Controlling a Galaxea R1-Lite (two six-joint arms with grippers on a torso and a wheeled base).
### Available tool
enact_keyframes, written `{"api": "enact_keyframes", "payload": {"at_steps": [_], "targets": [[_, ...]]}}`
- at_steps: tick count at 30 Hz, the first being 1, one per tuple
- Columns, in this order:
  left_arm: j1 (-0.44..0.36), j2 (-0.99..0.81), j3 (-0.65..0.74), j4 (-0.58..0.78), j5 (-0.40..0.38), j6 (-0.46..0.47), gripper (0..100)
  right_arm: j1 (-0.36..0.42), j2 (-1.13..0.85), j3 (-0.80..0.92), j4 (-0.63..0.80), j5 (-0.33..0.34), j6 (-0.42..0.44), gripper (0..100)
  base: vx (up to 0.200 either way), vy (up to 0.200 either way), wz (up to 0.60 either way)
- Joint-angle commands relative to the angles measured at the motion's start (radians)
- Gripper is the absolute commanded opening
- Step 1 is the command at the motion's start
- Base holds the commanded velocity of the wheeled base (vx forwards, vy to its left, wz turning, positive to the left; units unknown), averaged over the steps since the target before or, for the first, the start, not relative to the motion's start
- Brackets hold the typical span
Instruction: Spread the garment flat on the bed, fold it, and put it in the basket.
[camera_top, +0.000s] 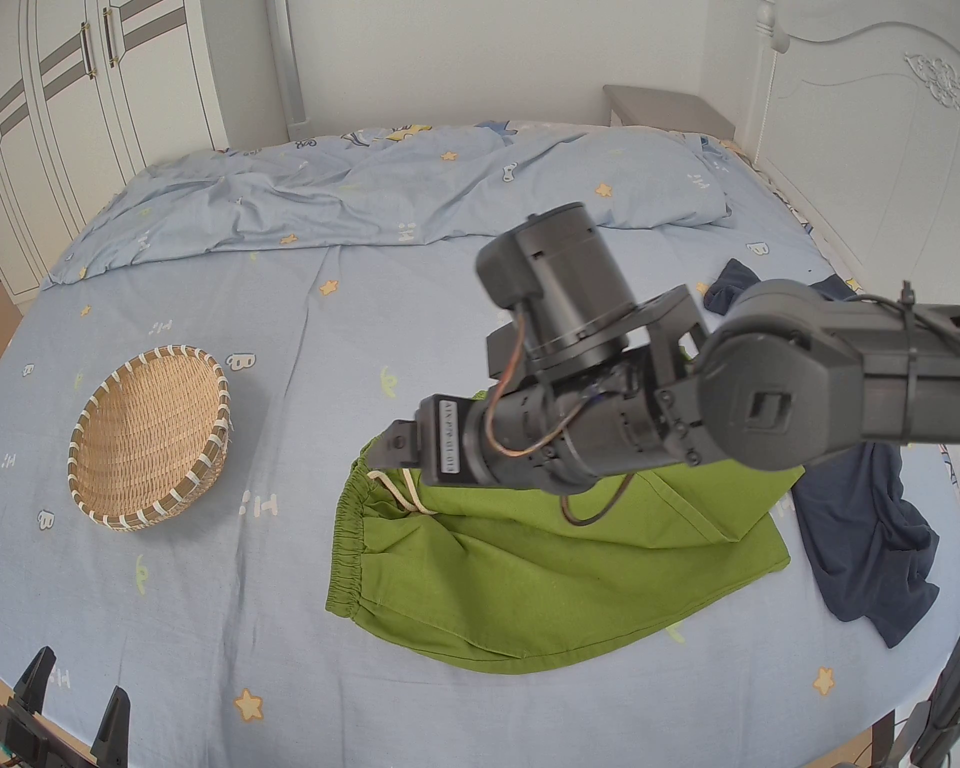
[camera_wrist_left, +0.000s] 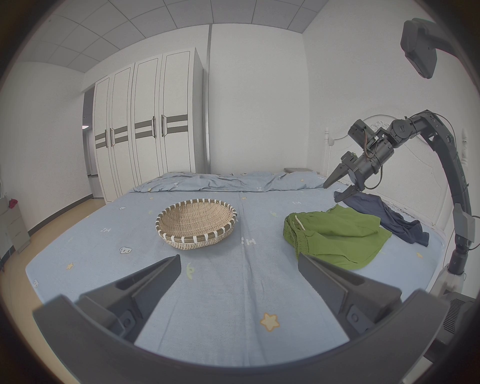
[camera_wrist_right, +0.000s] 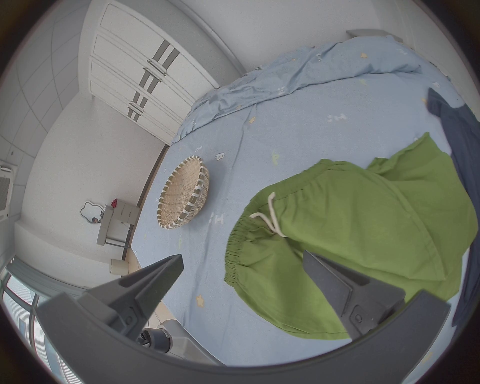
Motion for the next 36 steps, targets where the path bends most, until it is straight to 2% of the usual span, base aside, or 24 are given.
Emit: {"api": "enact_keyframes", "payload": {"at_steps": [1,2,4,5,8,9,10,12,13,16,19,22,25,27,28,30,32,34,35,36], "targets": [[0.0,-0.013,0.018,-0.001,-0.001,0.003,100,-0.137,-0.246,0.221,-0.012,0.047,-0.001,100,0.0,0.0,0.0],[0.0,-0.013,0.018,-0.001,-0.005,0.008,100,-0.181,-0.307,0.29,-0.012,0.079,-0.001,100,0.0,0.0,0.0],[0.0,-0.013,0.018,-0.001,-0.005,0.008,100,-0.181,-0.307,0.29,-0.012,0.079,-0.001,100,0.0,0.0,0.0],[0.0,-0.013,0.018,-0.001,-0.005,0.011,100,-0.278,-0.447,0.457,-0.036,0.162,0.001,100,0.0,0.0,0.0],[0.002,-0.013,0.018,-0.009,-0.01,0.021,100,-0.387,-0.565,0.62,-0.104,0.247,-0.004,100,0.0,0.0,0.0],[0.002,-0.013,0.018,-0.009,-0.01,0.023,100,-0.393,-0.569,0.628,-0.108,0.251,-0.006,100,0.0,0.0,0.0],[-0.001,-0.009,-0.053,-0.035,-0.025,0.04,100,-0.47,-0.628,0.726,-0.168,0.304,-0.01,100,0.0,0.0,0.0],[-0.008,0.001,-0.137,-0.041,-0.036,0.026,100,-0.5,-0.646,0.761,-0.193,0.326,-0.012,100,0.0,0.0,0.0],[-0.028,0.074,-0.317,-0.016,-0.07,-0.034,100,-0.554,-0.669,0.816,-0.236,0.364,-0.012,100,0.0,0.0,0.0],[-0.077,0.261,-0.505,0.111,-0.125,-0.097,100,-0.606,-0.683,0.881,-0.297,0.393,-0.013,100,0.0,0.0,0.0],[-0.115,0.43,-0.528,0.186,-0.243,-0.118,100,-0.62,-0.683,0.934,-0.355,0.393,-0.013,100,0.0,0.0,0.0],[-0.158,0.613,-0.502,0.174,-0.392,-0.244,100,-0.646,-0.677,0.986,-0.43,0.392,-0.013,100,0.0,0.0,0.0],[-0.196,0.769,-0.466,0.092,-0.516,-0.399,100,-0.66,-0.672,1.005,-0.458,0.395,-0.019,100,0.0,0.0,0.0],[-0.199,0.857,-0.42,0.013,-0.583,-0.445,100,-0.674,-0.655,0.997,-0.466,0.395,-0.018,100,0.0,0.0,0.0],[-0.198,0.87,-0.41,-0.001,-0.593,-0.448,100,-0.675,-0.651,0.996,-0.466,0.395,-0.018,100,0.0,0.0,0.0],[-0.195,1.024,-0.347,-0.138,-0.663,-0.447,100,-0.677,-0.615,0.965,-0.458,0.396,-0.01,100,0.0,0.0,0.0],[-0.193,1.157,-0.32,-0.256,-0.674,-0.443,100,-0.677,-0.603,0.965,-0.466,0.396,-0.015,100,0.0,0.0,0.0],[-0.193,1.168,-0.318,-0.267,-0.674,-0.443,100,-0.677,-0.603,0.965,-0.466,0.396,-0.016,100,0.0,0.0,0.0],[-0.178,1.354,-0.32,-0.425,-0.679,-0.445,100,-0.666,-0.603,0.968,-0.464,0.398,-0.021,100,0.0,0.0,0.0],[-0.159,1.441,-0.318,-0.503,-0.683,-0.443,100,-0.664,-0.603,0.973,-0.461,0.396,-0.029,100,0.0,0.0,0.0]]}}
